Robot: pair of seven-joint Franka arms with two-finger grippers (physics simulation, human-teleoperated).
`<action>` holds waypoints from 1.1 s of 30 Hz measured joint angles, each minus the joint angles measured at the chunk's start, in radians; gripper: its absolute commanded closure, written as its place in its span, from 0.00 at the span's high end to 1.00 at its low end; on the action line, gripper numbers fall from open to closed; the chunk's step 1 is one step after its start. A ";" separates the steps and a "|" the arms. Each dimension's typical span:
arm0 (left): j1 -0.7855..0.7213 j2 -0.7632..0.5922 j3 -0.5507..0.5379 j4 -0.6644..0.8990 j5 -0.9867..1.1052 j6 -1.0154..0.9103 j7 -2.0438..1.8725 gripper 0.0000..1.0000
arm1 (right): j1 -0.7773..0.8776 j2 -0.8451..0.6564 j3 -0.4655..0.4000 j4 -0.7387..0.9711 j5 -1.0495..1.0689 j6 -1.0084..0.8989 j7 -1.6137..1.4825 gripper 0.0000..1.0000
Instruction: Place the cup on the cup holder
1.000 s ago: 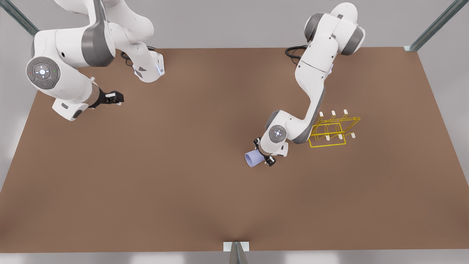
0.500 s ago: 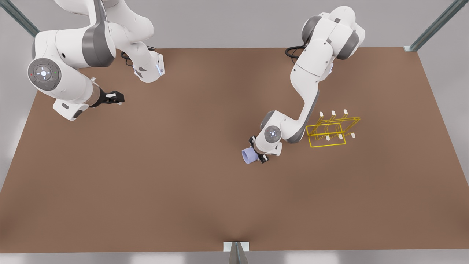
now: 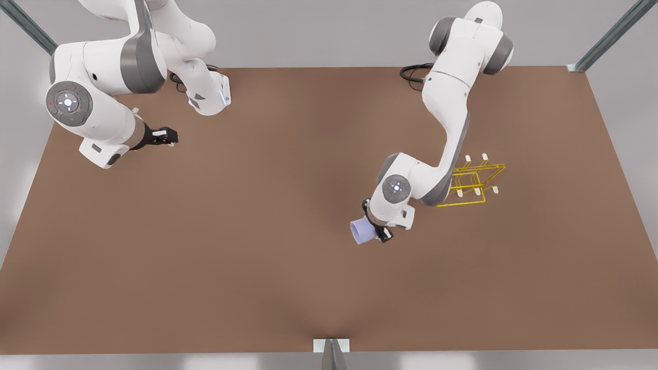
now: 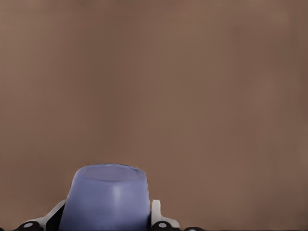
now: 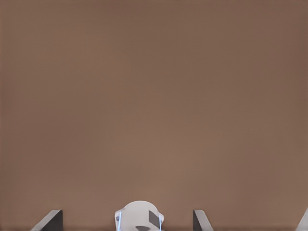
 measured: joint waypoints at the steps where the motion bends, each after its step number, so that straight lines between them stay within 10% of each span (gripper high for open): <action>1: -0.003 0.000 0.007 0.025 0.076 -0.063 0.000 0.74 | -0.004 0.014 0.000 0.009 0.001 0.001 -0.001 1.00; 6: -0.404 0.044 0.545 0.021 0.336 -0.278 0.032 0.74 | -0.040 0.029 0.003 0.036 0.001 0.006 -0.002 1.00; 10: -0.626 0.088 0.772 -0.138 0.493 -0.363 0.078 0.74 | -0.026 0.030 0.007 0.036 0.001 0.006 -0.002 1.00; 33: -0.768 0.189 0.937 -0.520 0.750 -0.461 0.242 0.77 | -0.024 0.049 0.006 0.016 0.009 0.001 -0.006 1.00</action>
